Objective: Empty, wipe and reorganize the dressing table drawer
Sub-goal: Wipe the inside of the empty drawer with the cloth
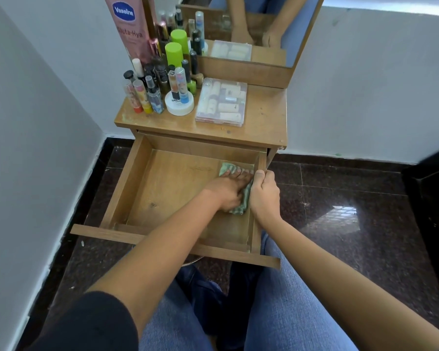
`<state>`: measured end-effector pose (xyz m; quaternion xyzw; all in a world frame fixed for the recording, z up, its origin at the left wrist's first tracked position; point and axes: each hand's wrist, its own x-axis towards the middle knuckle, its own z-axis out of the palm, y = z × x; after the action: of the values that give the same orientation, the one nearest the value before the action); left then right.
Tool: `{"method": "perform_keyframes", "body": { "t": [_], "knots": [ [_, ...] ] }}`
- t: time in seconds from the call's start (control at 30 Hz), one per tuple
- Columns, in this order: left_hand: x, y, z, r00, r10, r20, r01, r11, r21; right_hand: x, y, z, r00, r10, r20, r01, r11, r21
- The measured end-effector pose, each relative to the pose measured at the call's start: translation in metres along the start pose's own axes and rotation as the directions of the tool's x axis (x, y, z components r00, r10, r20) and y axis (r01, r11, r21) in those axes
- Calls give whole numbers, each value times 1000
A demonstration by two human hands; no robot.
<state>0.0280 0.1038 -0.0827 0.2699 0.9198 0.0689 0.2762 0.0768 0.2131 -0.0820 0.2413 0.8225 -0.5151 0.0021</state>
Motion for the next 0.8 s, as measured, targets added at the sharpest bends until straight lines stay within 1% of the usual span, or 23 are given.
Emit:
{"method": "perform_keyframes", "body": {
  "t": [0.13, 0.23, 0.33, 0.47, 0.6, 0.73, 0.8],
  "knots": [
    [-5, 4, 4, 998, -57, -1, 57, 990, 125, 0, 1, 1, 1000, 0, -2, 0, 1000, 4],
    [4, 13, -3, 992, -123, -27, 125, 979, 162, -1, 2, 0, 1000, -3, -7, 3, 1000, 4],
    [17, 21, -8, 986, -164, -24, 166, 974, 154, -1, 3, 1, 1000, -2, -8, 2, 1000, 5],
    [21, 16, -3, 987, -159, -31, 161, 981, 111, -1, 4, 1, 1000, -8, -12, 8, 1000, 5],
    [21, 19, -5, 984, -176, -41, 180, 975, 133, -1, 4, 2, 1000, -15, -20, 15, 1000, 1],
    [18, 26, -18, 975, -224, -4, 222, 965, 140, -1, 4, 2, 1000, -7, -13, 7, 1000, -5],
    [17, 24, -17, 977, -213, 2, 212, 971, 116, -1, 3, 1, 1000, -4, -11, 4, 1000, -2]
  ]
}}
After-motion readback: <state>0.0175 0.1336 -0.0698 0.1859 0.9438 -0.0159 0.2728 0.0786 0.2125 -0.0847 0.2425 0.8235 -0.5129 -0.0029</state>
